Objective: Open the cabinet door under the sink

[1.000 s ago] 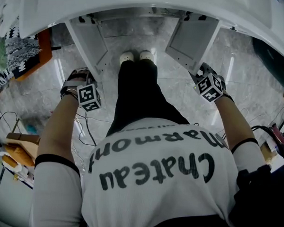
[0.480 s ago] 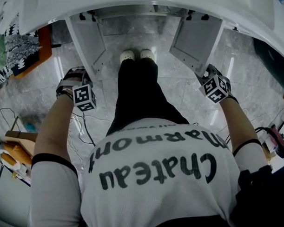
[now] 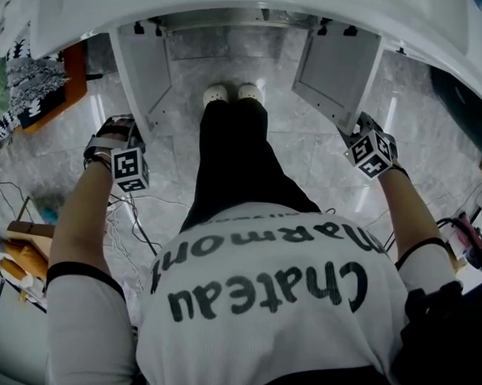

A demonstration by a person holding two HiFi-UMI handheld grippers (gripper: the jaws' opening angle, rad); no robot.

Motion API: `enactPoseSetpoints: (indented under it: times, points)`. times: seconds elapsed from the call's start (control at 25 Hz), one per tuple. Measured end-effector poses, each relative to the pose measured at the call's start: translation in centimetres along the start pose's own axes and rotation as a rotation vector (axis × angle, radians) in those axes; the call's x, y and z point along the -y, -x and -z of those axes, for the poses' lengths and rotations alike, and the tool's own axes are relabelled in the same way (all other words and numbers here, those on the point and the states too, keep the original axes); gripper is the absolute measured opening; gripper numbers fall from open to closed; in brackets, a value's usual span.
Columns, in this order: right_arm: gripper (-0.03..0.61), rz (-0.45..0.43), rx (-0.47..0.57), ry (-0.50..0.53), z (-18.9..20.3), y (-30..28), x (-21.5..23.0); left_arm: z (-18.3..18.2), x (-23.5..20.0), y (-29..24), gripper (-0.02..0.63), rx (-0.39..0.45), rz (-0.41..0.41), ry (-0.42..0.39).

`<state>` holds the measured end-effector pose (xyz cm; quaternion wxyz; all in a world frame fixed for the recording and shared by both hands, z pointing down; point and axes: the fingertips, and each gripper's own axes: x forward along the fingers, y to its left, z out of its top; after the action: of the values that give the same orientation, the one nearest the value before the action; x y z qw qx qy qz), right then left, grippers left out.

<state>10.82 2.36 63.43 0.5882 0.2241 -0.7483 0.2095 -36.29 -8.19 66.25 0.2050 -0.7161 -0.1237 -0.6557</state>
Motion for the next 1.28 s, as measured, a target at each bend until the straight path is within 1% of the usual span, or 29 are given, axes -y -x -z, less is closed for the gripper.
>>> enactPoseSetpoints:
  times: [0.12, 0.24, 0.36, 0.56, 0.68, 0.8, 0.88, 0.96, 1.12, 1.2, 1.28]
  points:
    - [0.052, -0.007, -0.014, 0.013, 0.7, 0.0, 0.1, 0.7, 0.1, 0.3, 0.042, 0.000, 0.001, 0.006]
    - [0.057, -0.032, -0.040, 0.033, 1.7, 0.1, 0.3, 1.4, 0.2, 0.0, 0.043, -0.003, -0.007, -0.012]
    - [0.061, -0.059, -0.086, 0.059, 2.8, 0.3, 0.6, 1.5, 0.1, 0.2, 0.043, 0.008, -0.005, -0.027]
    - [0.064, -0.083, -0.165, 0.101, 4.1, 0.7, 1.3, 1.8, 0.5, 0.2, 0.043, 0.016, 0.010, -0.011]
    - [0.067, -0.078, -0.206, 0.086, 5.0, 0.9, 1.8, 2.0, 0.4, 0.3, 0.042, 0.021, 0.007, -0.014]
    - [0.067, -0.063, -0.221, 0.059, 6.0, 0.8, 2.2, 2.1, 0.4, 0.2, 0.043, 0.017, -0.005, -0.001]
    - [0.067, -0.060, -0.226, 0.061, 6.3, 0.7, 2.2, 2.2, 0.4, 0.1, 0.043, 0.020, -0.005, -0.004]
    - [0.066, -0.055, -0.233, 0.066, 6.2, 0.6, 2.2, 2.5, 0.4, 0.2, 0.043, 0.021, -0.007, -0.024]
    - [0.061, -0.032, -0.252, 0.043, 6.4, 0.6, 2.5, 3.2, 0.2, 0.3, 0.043, 0.021, -0.005, -0.080]
    - [0.055, -0.026, -0.273, 0.038, 6.3, 0.8, 2.6, 3.3, 0.3, 0.4, 0.043, 0.025, 0.010, -0.103]
    - [0.051, -0.018, -0.306, 0.009, 6.6, 1.1, 2.7, 3.3, 0.5, 0.4, 0.043, 0.027, 0.044, -0.107]
